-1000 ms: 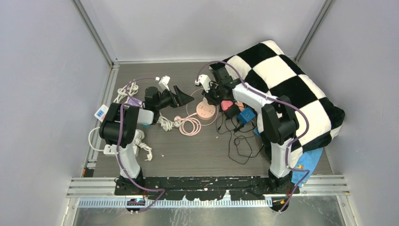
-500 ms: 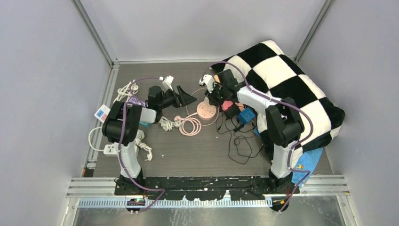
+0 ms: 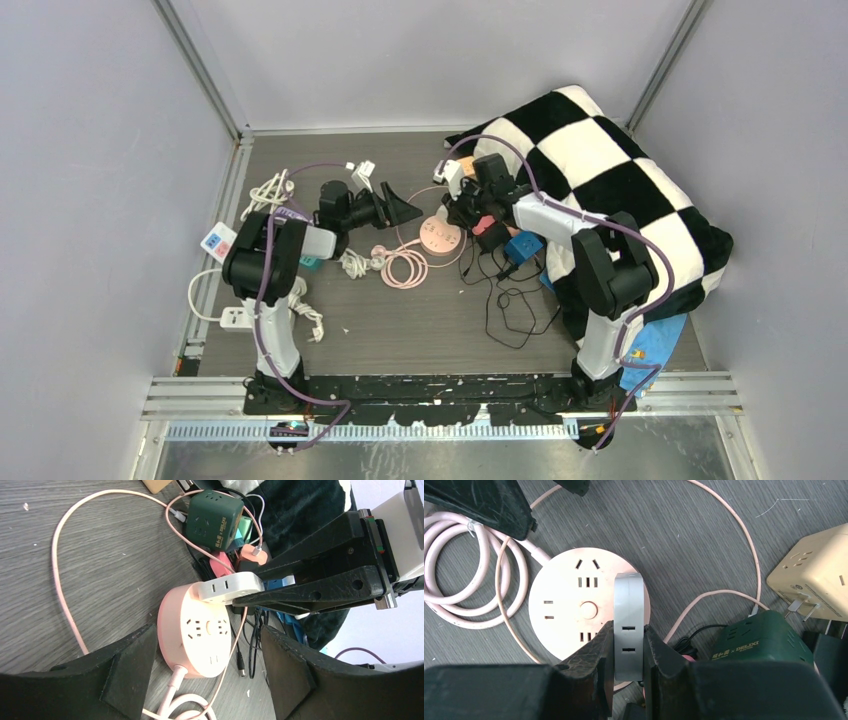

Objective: Pull the plug off the socket
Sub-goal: Remove the plug from the socket.

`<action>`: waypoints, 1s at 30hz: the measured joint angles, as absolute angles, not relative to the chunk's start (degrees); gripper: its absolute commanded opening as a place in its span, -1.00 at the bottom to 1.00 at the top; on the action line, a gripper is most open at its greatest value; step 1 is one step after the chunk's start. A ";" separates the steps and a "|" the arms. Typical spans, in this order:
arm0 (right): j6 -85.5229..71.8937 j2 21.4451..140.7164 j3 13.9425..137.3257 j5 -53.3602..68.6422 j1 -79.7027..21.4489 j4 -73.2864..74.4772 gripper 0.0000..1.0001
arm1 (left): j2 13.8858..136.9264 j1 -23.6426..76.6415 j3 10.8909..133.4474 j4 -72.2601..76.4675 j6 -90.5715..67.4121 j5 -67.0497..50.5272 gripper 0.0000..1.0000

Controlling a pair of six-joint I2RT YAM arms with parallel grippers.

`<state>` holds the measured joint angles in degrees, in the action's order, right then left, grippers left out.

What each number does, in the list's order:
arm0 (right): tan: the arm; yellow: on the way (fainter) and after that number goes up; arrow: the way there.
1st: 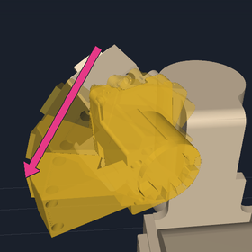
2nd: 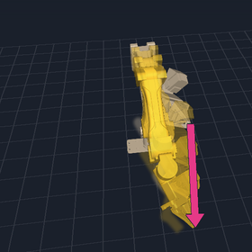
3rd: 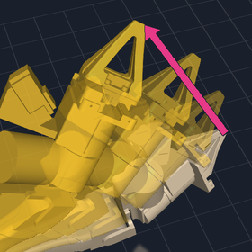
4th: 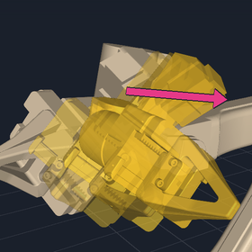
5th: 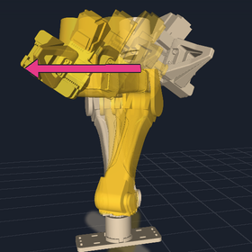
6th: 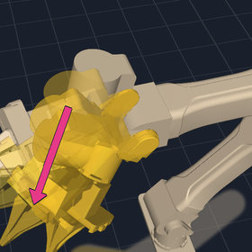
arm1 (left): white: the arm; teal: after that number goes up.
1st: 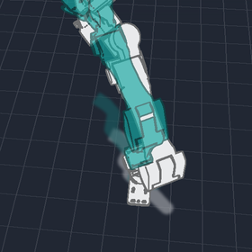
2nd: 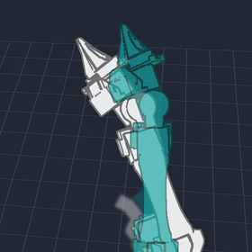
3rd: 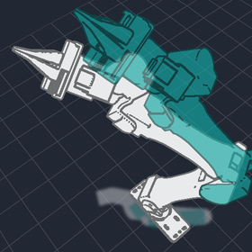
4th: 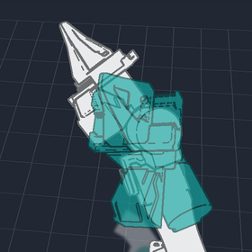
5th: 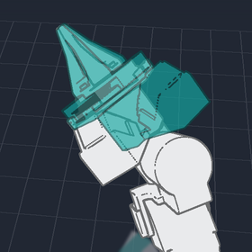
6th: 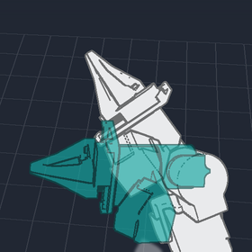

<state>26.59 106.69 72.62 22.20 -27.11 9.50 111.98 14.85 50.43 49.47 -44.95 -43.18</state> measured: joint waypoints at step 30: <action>21.47 103.50 63.64 28.51 -23.29 -2.13 -0.99 | 113.89 19.05 59.33 28.95 -36.80 -43.53 0.43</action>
